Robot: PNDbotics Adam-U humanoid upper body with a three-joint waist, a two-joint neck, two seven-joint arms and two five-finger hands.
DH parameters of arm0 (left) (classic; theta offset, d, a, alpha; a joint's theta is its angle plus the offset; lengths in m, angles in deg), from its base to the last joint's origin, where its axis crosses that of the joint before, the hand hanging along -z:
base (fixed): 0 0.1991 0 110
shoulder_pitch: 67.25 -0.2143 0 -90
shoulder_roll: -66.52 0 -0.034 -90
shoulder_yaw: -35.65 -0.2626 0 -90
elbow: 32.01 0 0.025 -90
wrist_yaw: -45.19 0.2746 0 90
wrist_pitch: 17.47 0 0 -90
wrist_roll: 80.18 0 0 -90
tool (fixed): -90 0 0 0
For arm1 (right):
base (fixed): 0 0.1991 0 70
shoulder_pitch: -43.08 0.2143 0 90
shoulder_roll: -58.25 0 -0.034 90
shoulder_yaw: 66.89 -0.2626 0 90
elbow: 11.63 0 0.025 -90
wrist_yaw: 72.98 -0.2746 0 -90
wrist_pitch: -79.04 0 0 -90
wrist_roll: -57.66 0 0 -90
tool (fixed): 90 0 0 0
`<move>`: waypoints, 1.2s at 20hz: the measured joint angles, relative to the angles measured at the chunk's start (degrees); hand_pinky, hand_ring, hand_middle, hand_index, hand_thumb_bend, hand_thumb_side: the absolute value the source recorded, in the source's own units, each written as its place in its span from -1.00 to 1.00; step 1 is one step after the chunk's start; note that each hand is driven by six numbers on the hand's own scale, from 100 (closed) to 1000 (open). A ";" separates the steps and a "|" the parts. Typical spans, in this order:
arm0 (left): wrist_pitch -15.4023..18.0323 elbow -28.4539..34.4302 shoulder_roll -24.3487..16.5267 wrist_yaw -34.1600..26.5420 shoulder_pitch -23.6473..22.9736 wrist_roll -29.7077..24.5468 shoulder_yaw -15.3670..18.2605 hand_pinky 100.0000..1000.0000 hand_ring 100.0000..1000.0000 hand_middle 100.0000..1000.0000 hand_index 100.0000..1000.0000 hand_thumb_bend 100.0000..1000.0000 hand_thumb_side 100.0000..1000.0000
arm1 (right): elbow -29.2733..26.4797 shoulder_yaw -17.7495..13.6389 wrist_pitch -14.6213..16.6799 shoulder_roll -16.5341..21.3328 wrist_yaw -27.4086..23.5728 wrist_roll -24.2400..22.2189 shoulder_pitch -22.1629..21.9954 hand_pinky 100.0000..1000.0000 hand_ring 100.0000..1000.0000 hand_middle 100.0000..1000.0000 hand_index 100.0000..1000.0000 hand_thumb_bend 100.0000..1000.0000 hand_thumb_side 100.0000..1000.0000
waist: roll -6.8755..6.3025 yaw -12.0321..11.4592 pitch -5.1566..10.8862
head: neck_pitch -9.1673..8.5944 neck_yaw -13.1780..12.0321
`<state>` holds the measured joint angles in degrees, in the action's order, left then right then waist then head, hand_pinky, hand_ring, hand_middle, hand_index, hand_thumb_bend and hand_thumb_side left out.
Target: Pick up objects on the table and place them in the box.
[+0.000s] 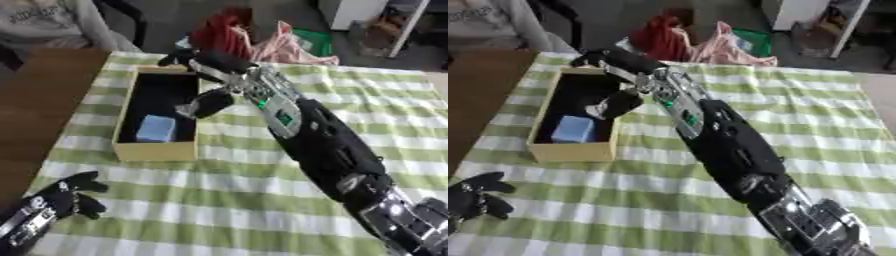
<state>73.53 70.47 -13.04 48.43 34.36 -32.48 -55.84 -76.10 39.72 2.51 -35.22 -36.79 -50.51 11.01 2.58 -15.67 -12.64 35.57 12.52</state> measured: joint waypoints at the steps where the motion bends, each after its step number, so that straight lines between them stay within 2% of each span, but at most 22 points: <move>1: 0.01 0.00 0.00 0.05 -0.02 0.02 0.01 0.32 0.35 0.52 0.90 -1.00 0.82 | 0.00 -0.48 -0.62 0.51 -0.78 0.56 0.00 0.53 0.99 0.72 0.91 -0.74 -0.18 | 0.00 0.20 0.01 | 0.00 -0.12; 9: 0.27 0.00 -0.02 0.16 -0.55 0.37 0.38 0.33 0.35 0.52 0.90 -1.00 0.81 | -0.78 -4.05 -5.23 5.75 -8.88 5.60 -1.38 0.46 0.96 0.66 0.90 -0.85 -0.20 | -0.29 2.62 0.42 | 0.11 -0.44; 15: 0.37 0.00 -0.04 0.32 -1.06 0.72 0.73 0.33 0.35 0.52 0.90 -1.00 0.82 | -2.39 -6.15 -8.19 10.15 -15.05 8.65 -4.37 0.40 0.94 0.62 0.90 -0.94 -0.17 | -0.56 4.71 0.72 | 0.61 -0.94; 24: 0.45 0.00 -0.06 0.41 -1.59 1.02 1.09 0.33 0.36 0.52 0.90 -1.00 0.82 | -3.72 -9.60 -11.28 16.33 -21.88 12.46 -9.57 0.37 0.93 0.61 0.91 -0.99 -0.16 | -0.94 6.43 1.04 | 1.11 -2.30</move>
<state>73.98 70.47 -13.11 48.84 32.77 -31.46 -54.75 -79.82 30.12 -8.78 -18.90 -58.68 -38.05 1.44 1.64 -9.25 -11.60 36.68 10.22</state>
